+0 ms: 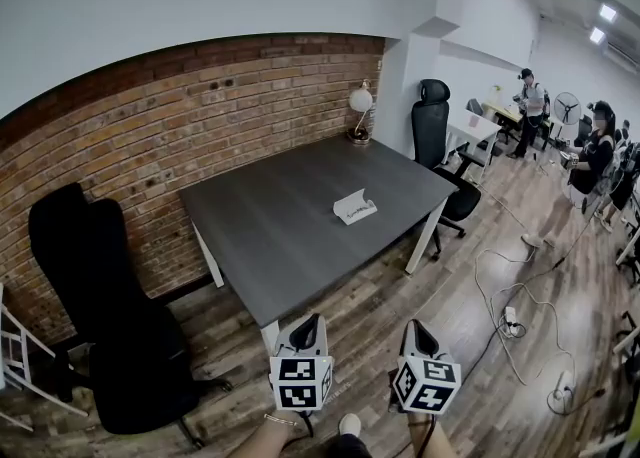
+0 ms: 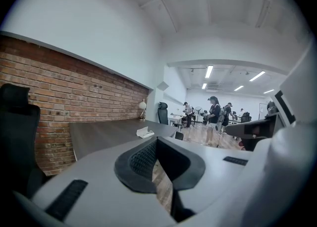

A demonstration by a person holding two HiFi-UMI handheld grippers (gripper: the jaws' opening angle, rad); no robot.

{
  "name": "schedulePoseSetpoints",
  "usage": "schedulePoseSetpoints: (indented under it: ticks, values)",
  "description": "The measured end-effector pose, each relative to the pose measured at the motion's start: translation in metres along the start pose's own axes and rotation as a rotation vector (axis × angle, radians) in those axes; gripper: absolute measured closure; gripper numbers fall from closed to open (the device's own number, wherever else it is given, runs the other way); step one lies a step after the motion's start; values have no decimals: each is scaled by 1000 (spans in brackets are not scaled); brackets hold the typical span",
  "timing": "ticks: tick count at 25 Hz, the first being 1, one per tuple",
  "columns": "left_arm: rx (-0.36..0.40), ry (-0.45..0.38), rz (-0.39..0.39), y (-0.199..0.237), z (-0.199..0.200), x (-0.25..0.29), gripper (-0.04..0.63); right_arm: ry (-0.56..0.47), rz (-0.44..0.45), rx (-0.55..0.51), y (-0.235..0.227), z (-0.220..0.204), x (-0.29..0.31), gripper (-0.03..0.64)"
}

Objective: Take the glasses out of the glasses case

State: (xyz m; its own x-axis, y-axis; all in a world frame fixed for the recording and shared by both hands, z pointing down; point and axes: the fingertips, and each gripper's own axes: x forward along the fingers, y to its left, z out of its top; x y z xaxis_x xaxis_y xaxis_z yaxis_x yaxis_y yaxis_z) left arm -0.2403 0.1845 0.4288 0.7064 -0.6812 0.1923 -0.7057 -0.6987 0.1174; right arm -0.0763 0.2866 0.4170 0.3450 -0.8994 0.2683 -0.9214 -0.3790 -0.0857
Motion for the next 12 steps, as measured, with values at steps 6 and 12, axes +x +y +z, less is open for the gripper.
schedulePoseSetpoints:
  ticks: [6, 12]
  values:
    - [2, -7, 17, -11, 20, 63, 586, -12, 19, -4, -33, 27, 54, 583]
    - [7, -3, 30, -25, 35, 121, 586, -13, 45, -1, -67, 49, 103, 584]
